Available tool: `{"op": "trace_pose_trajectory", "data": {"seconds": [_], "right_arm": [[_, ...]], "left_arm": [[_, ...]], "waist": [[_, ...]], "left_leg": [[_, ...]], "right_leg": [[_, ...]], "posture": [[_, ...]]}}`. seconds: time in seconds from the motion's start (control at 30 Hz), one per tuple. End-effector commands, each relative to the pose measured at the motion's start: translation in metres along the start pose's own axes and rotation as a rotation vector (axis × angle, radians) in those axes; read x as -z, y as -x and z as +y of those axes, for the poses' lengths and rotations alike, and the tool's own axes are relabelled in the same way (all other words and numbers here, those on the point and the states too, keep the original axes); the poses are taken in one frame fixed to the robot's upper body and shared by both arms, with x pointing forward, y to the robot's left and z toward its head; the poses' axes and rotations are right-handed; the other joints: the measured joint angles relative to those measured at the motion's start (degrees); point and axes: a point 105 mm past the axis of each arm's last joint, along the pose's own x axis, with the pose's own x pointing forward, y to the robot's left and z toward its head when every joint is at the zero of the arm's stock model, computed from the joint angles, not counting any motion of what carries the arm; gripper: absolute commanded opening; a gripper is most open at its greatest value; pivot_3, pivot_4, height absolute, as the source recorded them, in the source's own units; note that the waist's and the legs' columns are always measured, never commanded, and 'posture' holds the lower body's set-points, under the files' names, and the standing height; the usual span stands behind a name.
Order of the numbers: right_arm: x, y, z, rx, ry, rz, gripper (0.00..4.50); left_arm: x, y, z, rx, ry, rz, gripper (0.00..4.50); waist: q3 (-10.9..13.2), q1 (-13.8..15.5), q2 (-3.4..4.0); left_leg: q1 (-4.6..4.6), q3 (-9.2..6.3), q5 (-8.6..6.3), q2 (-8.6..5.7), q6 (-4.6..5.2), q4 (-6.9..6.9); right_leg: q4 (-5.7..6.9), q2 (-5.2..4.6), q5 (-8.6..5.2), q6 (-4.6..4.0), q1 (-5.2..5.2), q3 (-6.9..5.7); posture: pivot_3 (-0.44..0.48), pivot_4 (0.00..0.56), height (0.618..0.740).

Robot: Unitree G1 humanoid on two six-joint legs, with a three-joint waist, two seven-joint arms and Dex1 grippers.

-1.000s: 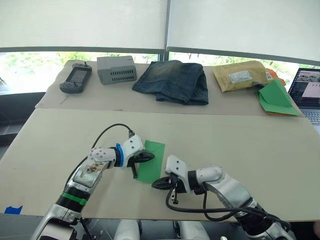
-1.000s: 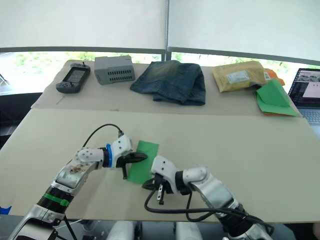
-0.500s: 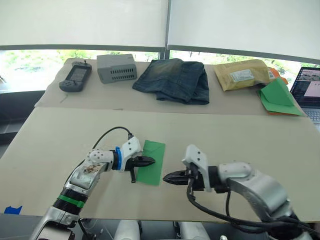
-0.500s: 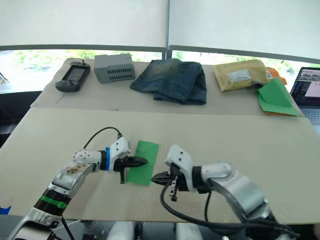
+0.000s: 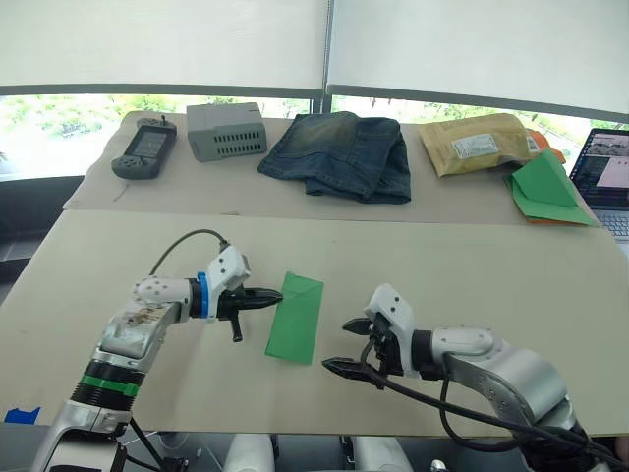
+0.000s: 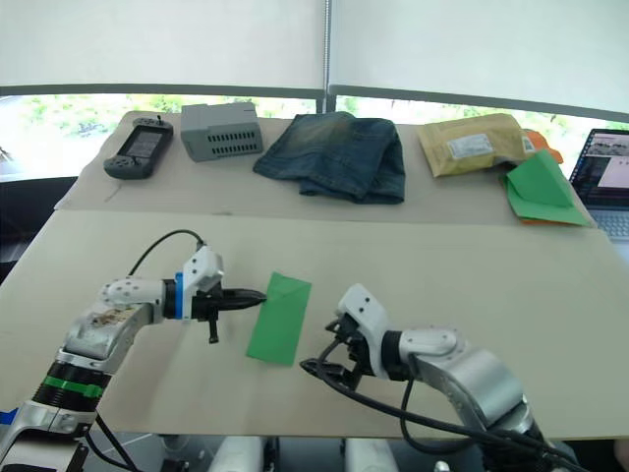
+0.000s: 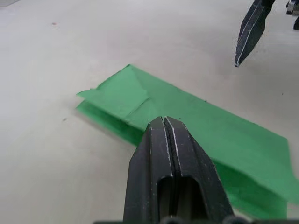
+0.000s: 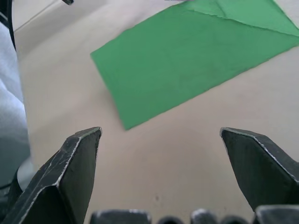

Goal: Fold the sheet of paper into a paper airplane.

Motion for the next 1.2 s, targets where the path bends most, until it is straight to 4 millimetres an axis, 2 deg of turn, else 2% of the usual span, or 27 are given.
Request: {"op": "trace_pose_trajectory", "data": {"seconds": [0.03, 0.2, 0.33, 0.4, 0.5, 0.73, 0.83, 0.93, 1.03, 1.17, 1.2], "right_arm": [[-0.008, -0.002, 0.002, -0.005, 0.014, -0.029, 4.36], [-0.014, -0.005, 0.0, 0.001, 0.081, -0.028, 4.36], [-0.027, -0.006, -0.006, 0.033, 0.184, -0.065, 4.36], [-0.031, -0.006, -0.002, 0.008, 0.228, -0.071, 4.36], [-0.031, -0.005, -0.001, 0.001, 0.243, -0.06, 4.36], [-0.027, 0.0, -0.006, 0.035, 0.252, -0.034, 4.36], [-0.027, 0.001, -0.006, 0.043, 0.256, -0.031, 4.43], [-0.028, 0.004, -0.009, 0.064, 0.266, -0.033, 4.43], [-0.031, 0.007, -0.012, 0.086, 0.275, -0.042, 4.43], [-0.033, 0.01, -0.018, 0.118, 0.286, -0.043, 4.43], [-0.033, 0.011, -0.018, 0.122, 0.285, -0.043, 4.43]], "left_arm": [[-0.015, 0.009, 0.001, -0.021, -0.034, -0.039, 0.0], [-0.015, 0.014, -0.002, -0.032, -0.015, -0.043, 0.0], [-0.014, 0.016, -0.005, -0.034, 0.026, -0.047, 0.0], [-0.013, 0.016, -0.007, -0.028, 0.052, -0.041, 0.0], [-0.012, 0.016, -0.008, -0.027, 0.082, -0.037, 0.0], [-0.003, 0.013, -0.026, 0.056, 0.244, -0.01, 0.0], [-0.001, 0.011, -0.021, 0.021, 0.246, 0.0, 0.81], [0.007, 0.01, -0.019, 0.011, 0.244, 0.04, 1.84], [0.013, 0.007, -0.022, 0.034, 0.22, 0.064, 2.85], [0.011, -0.004, -0.027, 0.069, 0.2, 0.044, 4.22], [0.01, -0.005, -0.026, 0.071, 0.203, 0.036, 4.22]], "waist": [[0.0, 0.1, 0.0], [0.0, 0.1, 0.0], [0.0, 0.0, 0.0], [0.0, 0.0, 0.01], [0.0, 0.1, 0.01], [0.0, 0.1, 0.01], [0.0, 0.1, 0.01], [0.0, 0.1, 0.01], [0.0, 0.1, 0.01], [0.0, 0.1, 0.01], [0.0, 0.1, 0.0]], "left_leg": [[-0.02, 0.0, 0.0, 0.0, 0.0, 0.0], [-0.07, 0.0, 0.0, -0.04, 0.0, 0.01], [-0.04, -0.02, 0.0, -0.02, 0.0, 0.01], [-0.03, -0.02, 0.01, -0.02, -0.01, 0.02], [-0.02, -0.02, 0.0, -0.02, 0.0, 0.02], [-0.04, -0.03, 0.0, -0.02, 0.0, 0.03], [-0.01, -0.04, 0.01, -0.02, 0.0, 0.04], [-0.01, -0.03, 0.01, -0.03, -0.01, 0.08], [-0.01, -0.03, 0.01, -0.03, 0.0, 0.08], [-0.03, -0.03, 0.01, -0.03, -0.01, 0.08], [-0.03, -0.03, 0.01, -0.04, 0.0, 0.09]], "right_leg": [[-0.01, 0.0, 0.02, -0.03, 0.0, 0.0], [-0.03, -0.04, 0.06, -0.08, -0.01, -0.01], [0.01, -0.02, 0.04, -0.06, -0.01, -0.03], [0.02, -0.01, 0.02, -0.01, -0.01, -0.03], [0.02, -0.01, 0.03, -0.03, 0.0, -0.03], [0.03, -0.01, 0.06, -0.09, -0.01, -0.03], [0.06, -0.01, 0.05, -0.07, 0.0, -0.04], [0.07, -0.01, 0.06, -0.08, 0.01, -0.04], [0.07, -0.01, 0.07, -0.1, 0.02, -0.04], [0.07, -0.01, 0.11, -0.17, 0.01, -0.04], [0.06, -0.01, 0.11, -0.17, 0.02, -0.03]], "posture": [[0.0, 0.15, 0.734], [0.0, 0.15, 0.734], [0.0, 0.15, 0.734], [0.0, 0.15, 0.734], [0.0, 0.15, 0.734], [0.0, 0.15, 0.734], [0.0, 0.15, 0.734], [0.0, 0.15, 0.734], [0.0, 0.15, 0.734], [0.0, 0.15, 0.734], [0.0, 0.15, 0.734]]}}
